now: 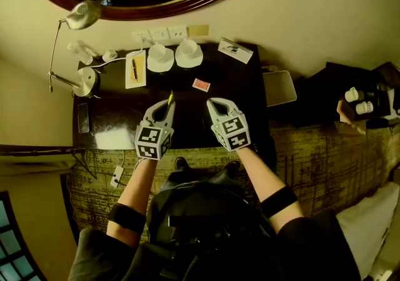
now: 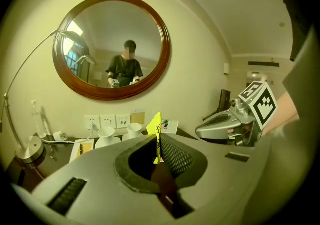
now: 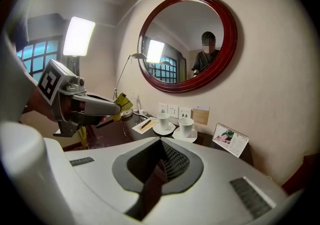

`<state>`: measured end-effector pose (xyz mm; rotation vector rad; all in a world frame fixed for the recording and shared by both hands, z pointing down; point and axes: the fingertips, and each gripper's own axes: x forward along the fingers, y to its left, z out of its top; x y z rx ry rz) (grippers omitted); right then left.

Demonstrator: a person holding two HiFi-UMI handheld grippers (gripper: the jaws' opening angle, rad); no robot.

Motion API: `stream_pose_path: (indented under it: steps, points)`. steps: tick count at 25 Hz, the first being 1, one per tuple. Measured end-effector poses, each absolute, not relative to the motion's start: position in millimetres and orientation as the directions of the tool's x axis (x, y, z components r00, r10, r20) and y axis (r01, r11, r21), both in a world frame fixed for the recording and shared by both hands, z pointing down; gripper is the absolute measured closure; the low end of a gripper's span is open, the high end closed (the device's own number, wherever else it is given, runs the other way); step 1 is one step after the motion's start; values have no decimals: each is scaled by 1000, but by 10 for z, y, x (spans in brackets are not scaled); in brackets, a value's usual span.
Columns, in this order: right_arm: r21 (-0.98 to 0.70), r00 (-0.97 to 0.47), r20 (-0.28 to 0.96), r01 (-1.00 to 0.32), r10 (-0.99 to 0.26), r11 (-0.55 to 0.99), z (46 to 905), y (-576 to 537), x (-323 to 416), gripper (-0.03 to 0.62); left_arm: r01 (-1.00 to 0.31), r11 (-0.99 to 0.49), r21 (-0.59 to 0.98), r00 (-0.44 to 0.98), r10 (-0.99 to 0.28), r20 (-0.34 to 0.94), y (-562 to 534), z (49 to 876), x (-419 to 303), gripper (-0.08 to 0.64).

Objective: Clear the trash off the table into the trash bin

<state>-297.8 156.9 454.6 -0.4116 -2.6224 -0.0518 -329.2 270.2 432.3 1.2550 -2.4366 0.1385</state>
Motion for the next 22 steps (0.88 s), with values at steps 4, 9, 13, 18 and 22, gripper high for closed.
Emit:
stream_pose_path:
  steps: [4, 9, 13, 18, 22]
  points:
    - [-34, -843, 478, 263, 247, 964, 4563, 1449, -2889, 583, -833, 546, 89, -477, -791, 383, 2522, 4290, -3232, 551]
    - [-20, -873, 467, 146, 138, 989, 4497, 977, -2669, 583, -903, 423, 68, -372, -852, 369, 1962, 4214, -3074, 551]
    - [-14, -884, 468, 7, 13, 1000, 4500, 445, -2294, 583, -956, 287, 59, -247, -898, 364, 1378, 4179, -2786, 551]
    - [-7, -866, 466, -210, -183, 978, 4493, -314, -1578, 583, -995, 83, 57, -58, -934, 352, 545, 4147, -2252, 551]
    - [3, -816, 472, -378, -334, 926, 4469, -801, -837, 583, -995, -86, 58, 100, -934, 344, -62, 4155, -1651, 551]
